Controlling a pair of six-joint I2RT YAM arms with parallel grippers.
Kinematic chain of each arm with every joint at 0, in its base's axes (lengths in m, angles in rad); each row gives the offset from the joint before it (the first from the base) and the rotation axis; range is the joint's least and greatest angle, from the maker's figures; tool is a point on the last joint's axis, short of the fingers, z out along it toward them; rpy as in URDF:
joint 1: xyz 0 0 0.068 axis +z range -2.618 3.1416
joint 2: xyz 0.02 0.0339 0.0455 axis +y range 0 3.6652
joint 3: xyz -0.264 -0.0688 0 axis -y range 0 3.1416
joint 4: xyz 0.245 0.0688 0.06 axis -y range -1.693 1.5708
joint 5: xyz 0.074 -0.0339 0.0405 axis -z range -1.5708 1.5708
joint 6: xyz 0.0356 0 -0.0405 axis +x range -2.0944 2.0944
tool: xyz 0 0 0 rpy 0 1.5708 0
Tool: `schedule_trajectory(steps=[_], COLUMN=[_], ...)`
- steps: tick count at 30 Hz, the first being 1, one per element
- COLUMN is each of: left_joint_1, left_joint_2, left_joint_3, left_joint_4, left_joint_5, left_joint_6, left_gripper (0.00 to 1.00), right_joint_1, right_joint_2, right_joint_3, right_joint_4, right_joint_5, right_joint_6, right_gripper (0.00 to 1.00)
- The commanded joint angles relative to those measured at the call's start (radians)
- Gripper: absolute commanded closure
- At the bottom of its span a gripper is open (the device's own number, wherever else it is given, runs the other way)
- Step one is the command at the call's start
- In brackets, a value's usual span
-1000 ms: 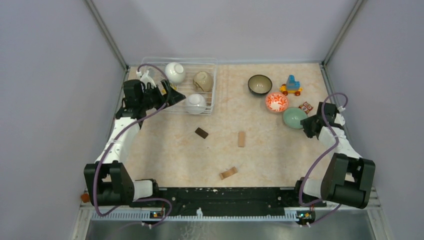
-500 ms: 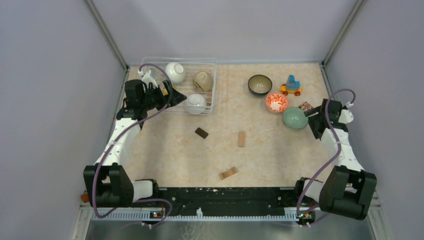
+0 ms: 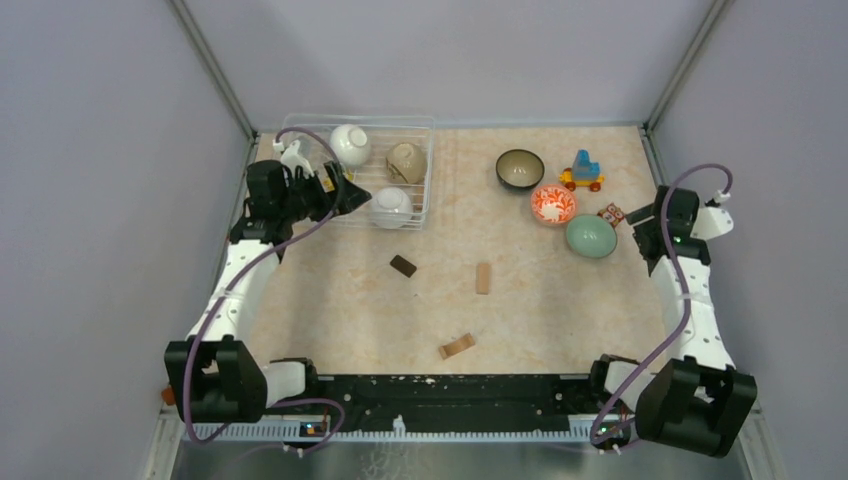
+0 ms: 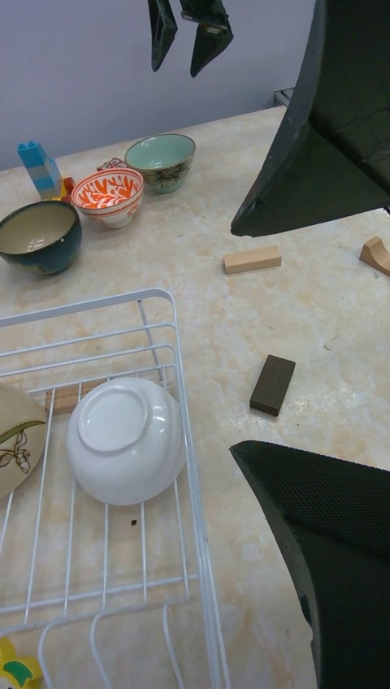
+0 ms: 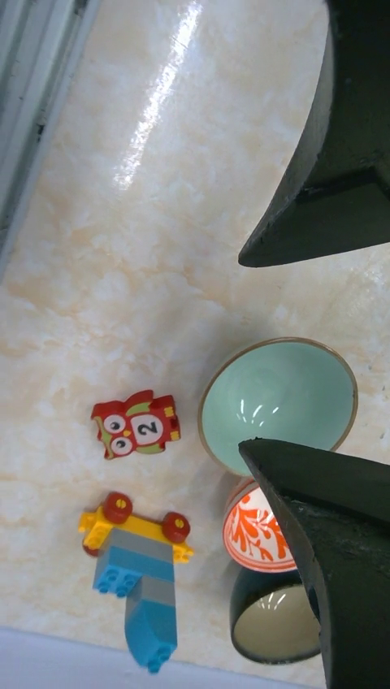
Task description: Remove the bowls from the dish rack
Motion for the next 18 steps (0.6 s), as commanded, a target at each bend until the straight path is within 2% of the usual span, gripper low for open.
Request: schedule_trajectory(steps=[1, 6, 12, 18], left_joint_1=[-0.002, -0.051, -0.148, -0.185], left_joint_2=[-0.039, -0.032, 0.002, 0.026], left_joint_3=[0.038, 0.043, 0.086, 0.114], left_joint_4=[0.007, 0.01, -0.01, -0.013], left_joint_5=[-0.015, -0.013, -0.064, -0.115], left_joint_6=[0.022, 0.028, 0.072, 0.079], left_gripper=[0.01, 0.01, 0.01, 0.01], right_joint_1=[0.012, 0.15, 0.293, 0.492], right_joint_2=[-0.058, -0.066, -0.075, -0.029], right_joint_3=[0.107, 0.167, 0.157, 0.177], right_joint_4=[-0.022, 0.017, 0.176, 0.184], right_joint_5=[0.069, 0.045, -0.295, -0.292], right_joint_6=[-0.091, -0.225, -0.385, -0.477], right_gripper=[0.23, 0.23, 0.23, 0.23])
